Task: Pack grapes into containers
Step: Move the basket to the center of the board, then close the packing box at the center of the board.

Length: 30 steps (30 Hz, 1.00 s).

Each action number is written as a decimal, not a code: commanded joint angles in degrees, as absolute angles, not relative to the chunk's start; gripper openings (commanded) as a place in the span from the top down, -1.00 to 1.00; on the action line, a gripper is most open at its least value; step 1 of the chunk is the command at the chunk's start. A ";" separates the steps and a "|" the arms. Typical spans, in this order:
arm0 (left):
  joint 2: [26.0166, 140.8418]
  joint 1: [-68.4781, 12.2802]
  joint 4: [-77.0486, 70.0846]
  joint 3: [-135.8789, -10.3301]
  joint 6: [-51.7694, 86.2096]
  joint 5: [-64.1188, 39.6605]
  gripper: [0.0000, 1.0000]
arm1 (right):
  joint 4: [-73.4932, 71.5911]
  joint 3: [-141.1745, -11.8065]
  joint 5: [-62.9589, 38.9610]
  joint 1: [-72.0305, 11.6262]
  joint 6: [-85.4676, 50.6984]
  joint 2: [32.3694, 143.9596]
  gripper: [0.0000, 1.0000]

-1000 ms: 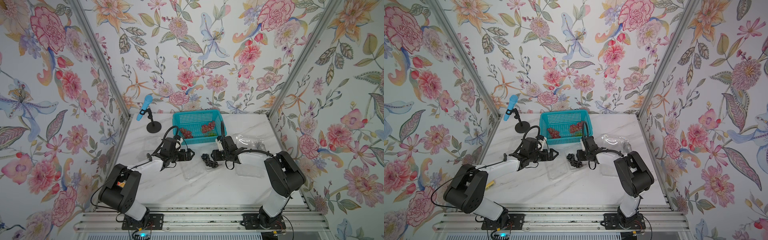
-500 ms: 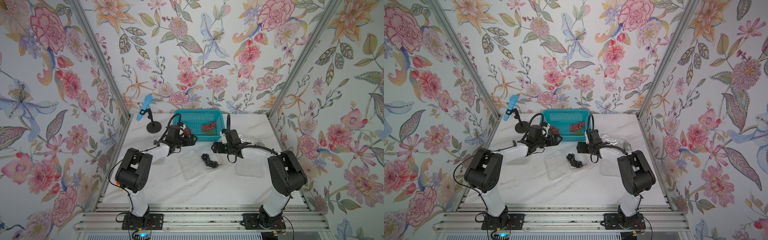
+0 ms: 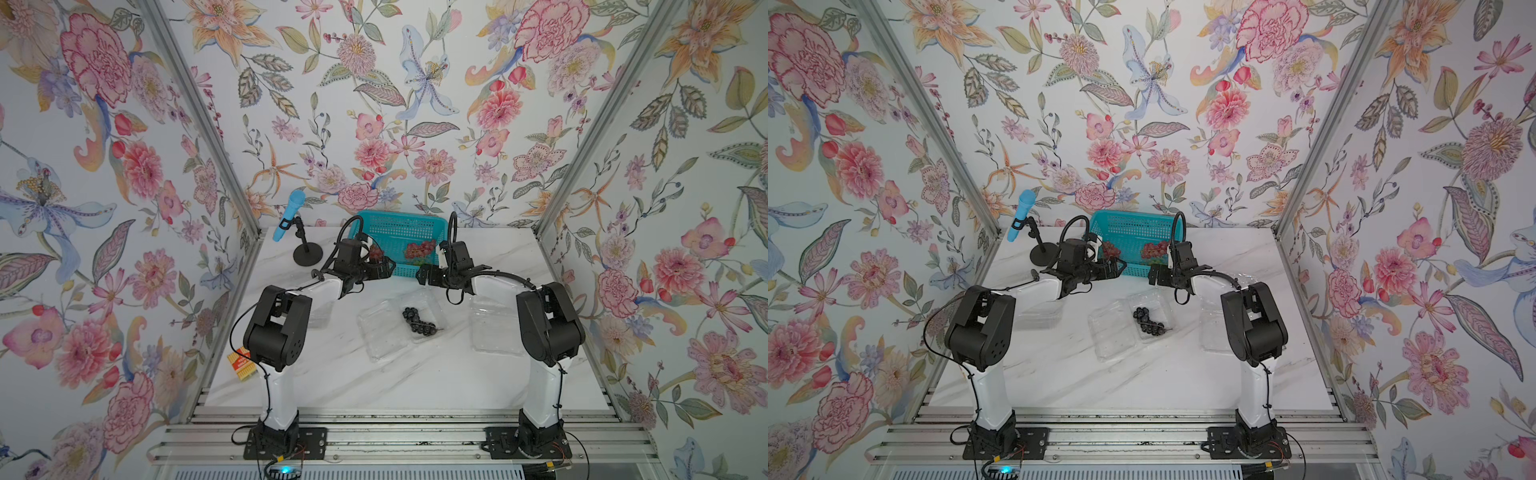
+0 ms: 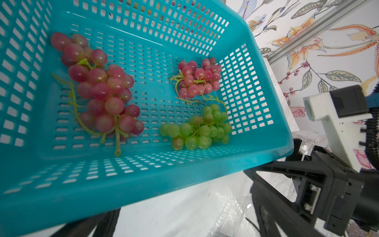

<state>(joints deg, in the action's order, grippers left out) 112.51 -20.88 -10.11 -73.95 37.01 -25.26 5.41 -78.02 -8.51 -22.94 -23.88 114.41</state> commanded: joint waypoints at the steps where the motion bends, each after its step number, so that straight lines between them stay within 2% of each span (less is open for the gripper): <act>1: 112.97 -20.44 -10.51 -76.07 35.23 -26.60 -0.99 | 6.89 -81.43 -7.91 -22.24 -25.09 115.24 -0.99; 8: 108.63 -20.39 -10.99 -71.27 35.47 -27.77 -1.00 | 8.87 -81.56 -9.95 -22.13 -24.90 113.64 -0.99; 14: 101.52 -20.43 -6.31 -64.33 32.86 -26.84 -1.00 | 10.24 -74.20 -13.84 -23.29 -19.79 105.45 -0.99; 19: 96.26 -20.41 -4.32 -58.20 33.51 -27.86 -0.99 | 12.47 -65.34 -12.39 -23.91 -15.40 97.87 -0.99; 30: 91.03 -21.53 -3.91 -47.74 34.45 -28.04 -1.00 | 14.55 -60.03 -10.10 -26.32 -12.55 99.15 -0.66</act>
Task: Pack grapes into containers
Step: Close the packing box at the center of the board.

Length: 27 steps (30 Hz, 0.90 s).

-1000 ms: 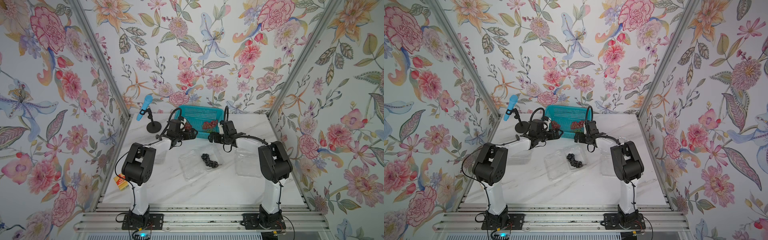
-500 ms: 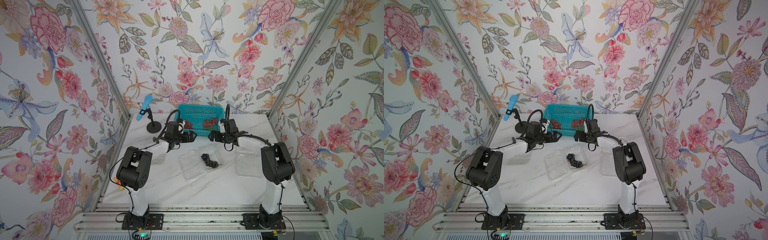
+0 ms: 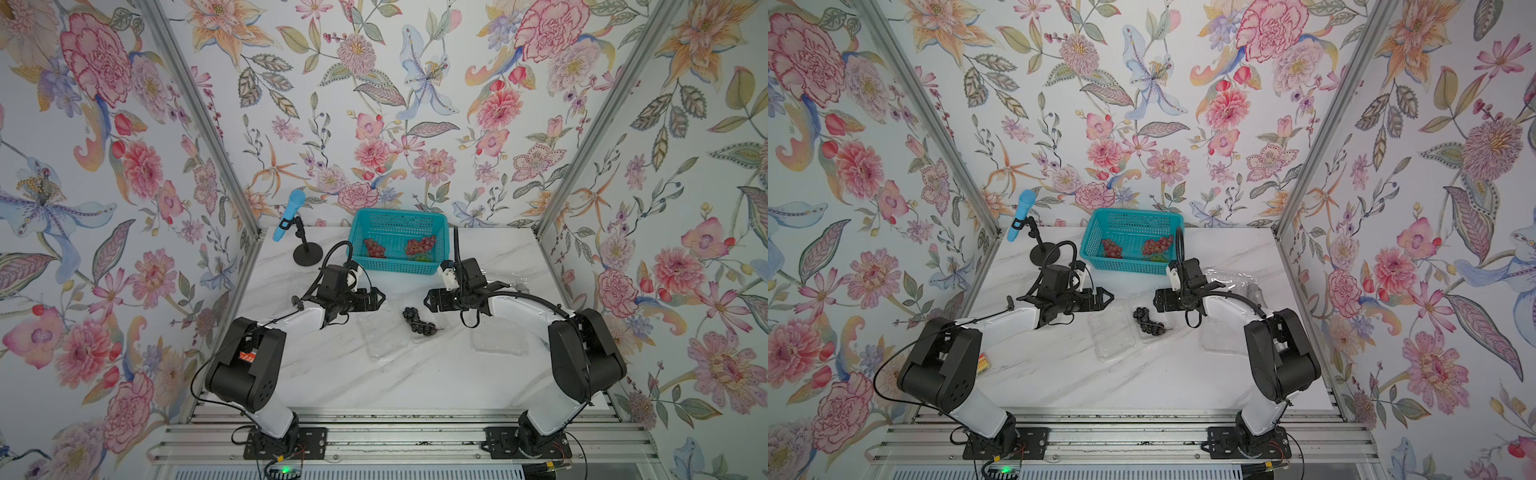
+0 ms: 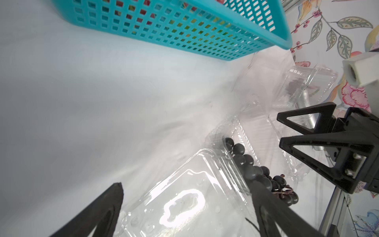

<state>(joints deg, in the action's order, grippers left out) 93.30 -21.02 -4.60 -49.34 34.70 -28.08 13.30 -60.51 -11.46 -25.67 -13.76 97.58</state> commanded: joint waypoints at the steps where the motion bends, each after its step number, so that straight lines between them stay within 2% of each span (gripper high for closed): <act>1: 90.81 -21.72 -4.02 -47.13 34.53 -27.95 -0.99 | 14.50 -60.11 -9.93 -26.53 -12.58 99.60 -0.62; 7: 90.18 -22.51 -3.61 -44.28 34.48 -26.87 -0.99 | 13.69 -59.78 -9.54 -27.51 -13.79 100.74 -0.32; 10: 87.67 -22.50 -2.48 -43.51 33.70 -25.92 -0.99 | 13.09 -59.62 -8.73 -27.51 -15.25 100.98 -0.06; 16: 86.86 -22.50 0.51 -43.68 31.86 -23.24 -0.99 | 11.60 -59.59 -7.95 -27.21 -18.14 102.26 0.28; 20: 87.14 -22.50 1.19 -43.78 31.47 -22.31 -0.99 | 10.01 -59.10 -9.11 -25.81 -20.03 102.09 0.47; 25: 88.02 -22.54 -0.44 -42.92 32.29 -23.13 -0.99 | 9.62 -58.68 -10.46 -24.23 -20.35 101.39 0.55; 27: 88.75 -22.67 -0.70 -42.89 32.35 -23.54 -0.99 | 8.94 -58.04 -11.56 -23.45 -20.94 101.08 0.65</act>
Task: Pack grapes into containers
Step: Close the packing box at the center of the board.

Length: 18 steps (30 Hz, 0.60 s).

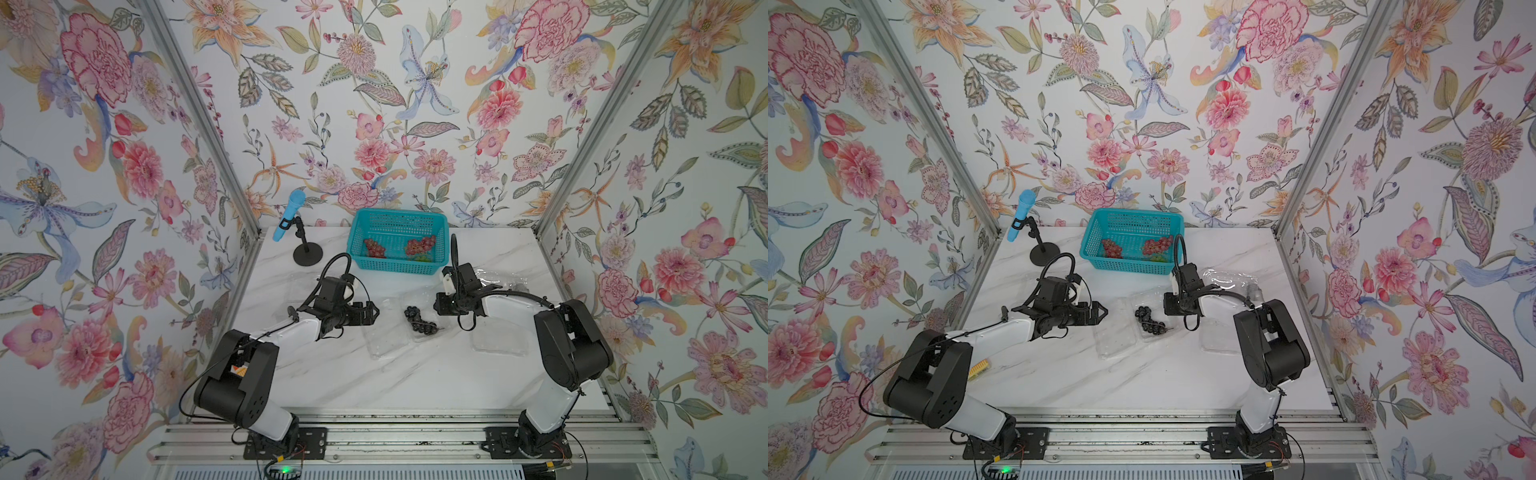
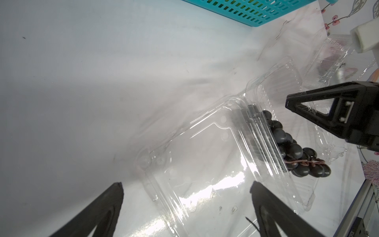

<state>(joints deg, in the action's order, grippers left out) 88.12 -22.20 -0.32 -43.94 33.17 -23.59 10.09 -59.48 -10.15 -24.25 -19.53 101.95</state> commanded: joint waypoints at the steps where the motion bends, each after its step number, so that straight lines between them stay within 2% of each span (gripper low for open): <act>1: 89.09 -22.76 -0.62 -42.89 32.34 -23.50 -0.99 | 8.65 -57.77 -11.89 -23.18 -21.29 100.99 0.68; 18: 95.85 -23.99 -6.33 -43.31 34.11 -26.92 -0.99 | 2.24 -55.42 -18.57 -21.37 -25.88 101.15 0.71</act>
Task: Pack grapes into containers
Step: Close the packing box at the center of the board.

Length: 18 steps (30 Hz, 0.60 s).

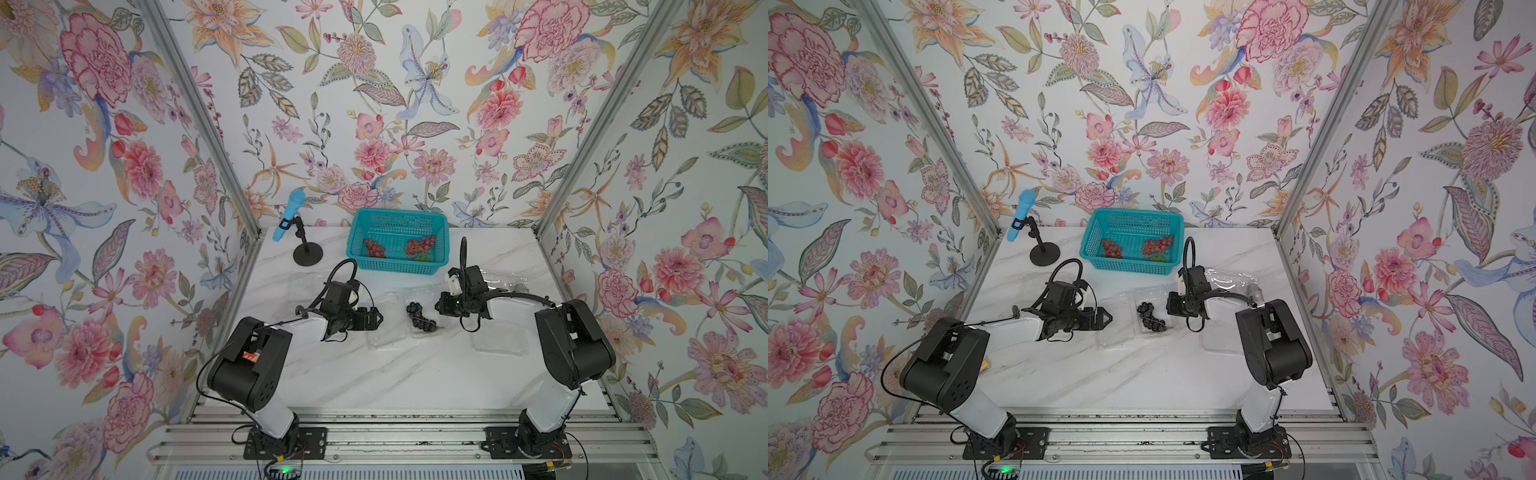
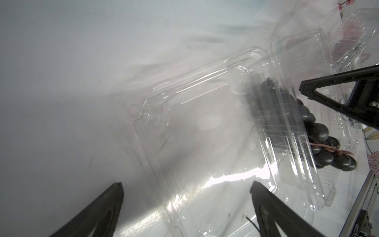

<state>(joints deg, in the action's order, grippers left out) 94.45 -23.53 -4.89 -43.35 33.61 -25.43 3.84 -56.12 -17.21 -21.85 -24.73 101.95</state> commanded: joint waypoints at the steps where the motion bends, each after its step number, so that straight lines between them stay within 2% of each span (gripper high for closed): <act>1: 96.13 -24.11 -6.79 -43.33 34.20 -27.23 -1.00 | 2.20 -55.37 -18.71 -21.36 -26.01 101.31 0.71; 18: 91.58 -24.58 -8.37 -45.84 35.43 -28.56 -1.00 | 2.96 -58.05 -15.25 -23.84 -27.16 105.53 0.71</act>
